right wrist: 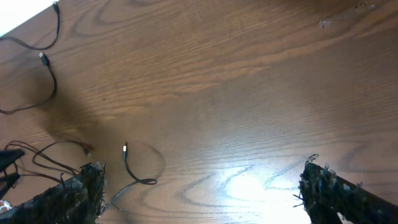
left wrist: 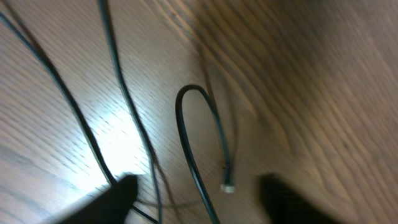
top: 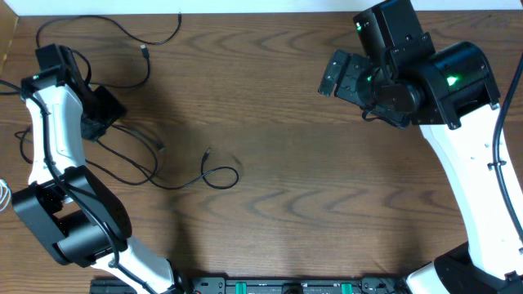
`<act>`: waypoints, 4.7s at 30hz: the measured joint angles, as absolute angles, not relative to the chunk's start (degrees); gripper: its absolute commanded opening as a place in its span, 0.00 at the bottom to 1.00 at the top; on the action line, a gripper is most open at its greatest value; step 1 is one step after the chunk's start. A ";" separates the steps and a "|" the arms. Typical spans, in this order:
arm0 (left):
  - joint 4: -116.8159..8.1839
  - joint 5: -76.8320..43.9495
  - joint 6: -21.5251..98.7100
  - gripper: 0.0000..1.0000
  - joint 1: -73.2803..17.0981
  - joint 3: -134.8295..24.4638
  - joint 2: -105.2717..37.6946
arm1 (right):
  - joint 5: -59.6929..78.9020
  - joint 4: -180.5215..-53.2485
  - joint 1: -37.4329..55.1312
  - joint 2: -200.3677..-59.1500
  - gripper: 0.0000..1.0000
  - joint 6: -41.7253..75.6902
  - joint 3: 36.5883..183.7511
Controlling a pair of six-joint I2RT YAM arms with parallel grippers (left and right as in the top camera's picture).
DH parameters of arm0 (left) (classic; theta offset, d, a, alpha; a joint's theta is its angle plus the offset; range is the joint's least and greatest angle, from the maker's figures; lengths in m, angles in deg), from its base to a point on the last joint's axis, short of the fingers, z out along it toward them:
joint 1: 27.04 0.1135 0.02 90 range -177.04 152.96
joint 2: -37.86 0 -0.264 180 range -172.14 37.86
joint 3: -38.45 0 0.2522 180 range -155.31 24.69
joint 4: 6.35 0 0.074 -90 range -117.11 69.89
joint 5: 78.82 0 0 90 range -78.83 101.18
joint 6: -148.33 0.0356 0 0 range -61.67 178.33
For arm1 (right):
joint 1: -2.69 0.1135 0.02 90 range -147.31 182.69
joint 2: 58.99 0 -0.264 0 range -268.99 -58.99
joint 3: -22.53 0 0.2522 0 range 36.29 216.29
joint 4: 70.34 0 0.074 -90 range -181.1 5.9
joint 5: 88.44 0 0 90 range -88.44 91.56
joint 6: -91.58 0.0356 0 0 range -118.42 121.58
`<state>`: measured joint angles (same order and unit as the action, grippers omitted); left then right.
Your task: Untangle cables
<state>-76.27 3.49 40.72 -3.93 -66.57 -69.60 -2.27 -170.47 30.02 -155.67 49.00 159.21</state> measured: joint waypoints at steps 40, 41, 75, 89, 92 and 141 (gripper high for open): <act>-92.07 14.60 57.42 0.93 -46.77 -53.48 -55.74 | -2.06 -169.99 30.02 -155.67 0.99 44.74 159.14; -92.07 14.84 57.99 0.93 -46.83 -53.48 -56.77 | -2.06 -169.99 30.02 -155.67 0.99 44.74 159.14; -82.98 16.06 44.11 0.08 -32.50 -64.65 -51.94 | -2.08 -169.22 30.02 -155.67 0.99 44.74 159.12; -81.67 12.96 26.87 0.08 -10.84 -65.32 -51.35 | 0.13 -167.76 30.02 -155.67 0.99 44.74 159.12; -81.56 12.80 23.24 0.09 -7.29 -65.26 -55.42 | 0.41 -167.76 30.02 -155.67 0.99 44.74 159.12; -65.52 7.93 39.91 0.63 -17.94 -42.27 -56.36 | 0.72 -167.82 30.02 -155.67 0.99 43.36 159.10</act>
